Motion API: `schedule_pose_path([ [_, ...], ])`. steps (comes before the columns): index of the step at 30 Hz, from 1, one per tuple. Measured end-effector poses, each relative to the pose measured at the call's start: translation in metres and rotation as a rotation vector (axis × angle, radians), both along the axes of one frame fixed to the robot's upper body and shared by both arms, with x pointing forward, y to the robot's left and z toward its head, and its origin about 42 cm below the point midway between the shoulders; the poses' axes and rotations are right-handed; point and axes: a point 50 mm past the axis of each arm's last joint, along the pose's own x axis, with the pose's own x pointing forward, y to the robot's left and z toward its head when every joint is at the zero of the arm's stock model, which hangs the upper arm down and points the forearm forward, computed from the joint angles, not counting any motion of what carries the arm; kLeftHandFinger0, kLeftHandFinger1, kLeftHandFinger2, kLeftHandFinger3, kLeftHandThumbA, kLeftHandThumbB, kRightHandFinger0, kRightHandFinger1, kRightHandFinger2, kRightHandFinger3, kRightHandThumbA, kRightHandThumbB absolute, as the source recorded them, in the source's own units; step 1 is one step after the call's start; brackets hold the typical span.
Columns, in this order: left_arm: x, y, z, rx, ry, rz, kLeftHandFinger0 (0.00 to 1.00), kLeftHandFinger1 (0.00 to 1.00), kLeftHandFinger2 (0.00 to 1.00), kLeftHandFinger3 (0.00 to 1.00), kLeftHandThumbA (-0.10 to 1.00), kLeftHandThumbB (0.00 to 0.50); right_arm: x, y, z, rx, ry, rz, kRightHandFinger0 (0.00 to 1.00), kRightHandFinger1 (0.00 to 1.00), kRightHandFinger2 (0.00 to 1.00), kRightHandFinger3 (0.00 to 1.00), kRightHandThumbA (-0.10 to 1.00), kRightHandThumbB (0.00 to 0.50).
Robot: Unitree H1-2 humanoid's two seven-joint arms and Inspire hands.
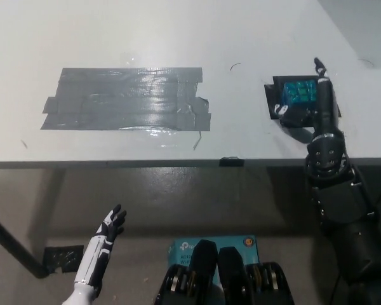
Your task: A rubick's cube is kept in the black marked spot on the table and the robot uses its right arm to pick it up and hands it to a person
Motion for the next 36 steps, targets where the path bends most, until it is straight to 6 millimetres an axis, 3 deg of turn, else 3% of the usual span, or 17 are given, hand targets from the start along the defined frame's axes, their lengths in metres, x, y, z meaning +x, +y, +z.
schedule_pose_path([
  [4,0.0,0.0,0.0,0.0,0.0,0.0,1.0,1.0,1.0,1.0,1.0,0.092,-0.001,-0.001,-0.006,-0.005,0.015,-0.015,1.0,1.0,1.0,1.0,1.0,0.418],
  [8,0.001,0.0,0.0,0.0,-0.001,0.0,1.0,1.0,1.0,1.0,1.0,0.066,-0.001,-0.002,-0.008,-0.005,0.015,-0.026,1.0,1.0,1.0,1.0,1.0,0.438],
  [20,0.006,-0.001,0.004,0.0,-0.015,-0.003,1.0,1.0,1.0,1.0,1.0,0.063,-0.003,-0.002,-0.018,-0.009,0.023,-0.045,1.0,1.0,1.0,1.0,1.0,0.465],
  [23,0.006,-0.001,0.004,0.001,-0.015,-0.003,1.0,1.0,1.0,1.0,1.0,0.064,-0.002,-0.002,-0.019,0.006,0.02,-0.047,1.0,1.0,1.0,1.0,1.0,0.445],
  [25,0.006,-0.001,0.004,0.001,-0.015,-0.003,1.0,1.0,1.0,1.0,1.0,0.074,-0.002,-0.002,-0.019,0.029,0.021,-0.049,1.0,1.0,1.0,1.0,1.0,0.399],
  [26,0.006,-0.001,0.004,0.001,-0.015,-0.003,1.0,1.0,1.0,1.0,1.0,0.075,-0.001,-0.002,-0.019,0.063,0.024,-0.049,1.0,1.0,1.0,1.0,0.9,0.436],
  [28,0.006,-0.001,0.004,0.0,-0.015,-0.003,1.0,1.0,1.0,1.0,1.0,0.077,0.001,-0.003,-0.017,0.116,0.026,-0.046,1.0,1.0,1.0,1.0,0.87,0.432],
  [29,0.006,-0.001,0.004,0.0,-0.015,-0.003,1.0,1.0,1.0,1.0,1.0,0.077,0.003,-0.005,-0.017,0.176,0.035,-0.054,0.77,0.87,0.96,1.0,0.76,0.394],
  [30,0.006,-0.001,0.004,0.0,-0.014,-0.003,1.0,1.0,1.0,1.0,1.0,0.077,0.004,-0.006,-0.017,0.202,0.039,-0.058,0.77,0.87,0.96,1.0,0.76,0.394],
  [31,0.006,-0.001,0.004,0.0,-0.014,-0.003,1.0,1.0,1.0,1.0,1.0,0.078,0.004,-0.008,-0.017,0.226,0.043,-0.063,0.54,0.62,0.8,1.0,0.77,0.407],
  [32,0.006,-0.001,0.004,0.0,-0.014,-0.003,1.0,1.0,1.0,1.0,1.0,0.078,0.006,-0.009,-0.016,0.262,0.046,-0.068,0.11,0.16,0.34,0.62,0.53,0.352],
  [33,0.006,-0.001,0.004,0.0,-0.013,-0.003,1.0,1.0,1.0,1.0,1.0,0.078,0.01,-0.014,-0.012,0.327,0.05,-0.09,0.11,0.16,0.34,0.62,0.53,0.352],
  [34,0.006,-0.001,0.004,0.0,-0.013,-0.003,1.0,1.0,1.0,1.0,1.0,0.078,0.012,-0.016,-0.011,0.353,0.052,-0.098,0.02,0.13,0.46,0.7,0.51,0.376],
  [35,0.006,-0.001,0.004,0.0,-0.014,-0.003,1.0,1.0,1.0,1.0,1.0,0.08,0.014,-0.02,-0.01,0.388,0.057,-0.112,0.0,0.26,0.68,0.79,0.49,0.398],
  [36,0.006,-0.001,0.004,0.001,-0.014,-0.003,1.0,1.0,1.0,1.0,1.0,0.081,0.016,-0.023,-0.009,0.418,0.062,-0.124,0.0,0.25,0.67,0.7,0.48,0.412],
])
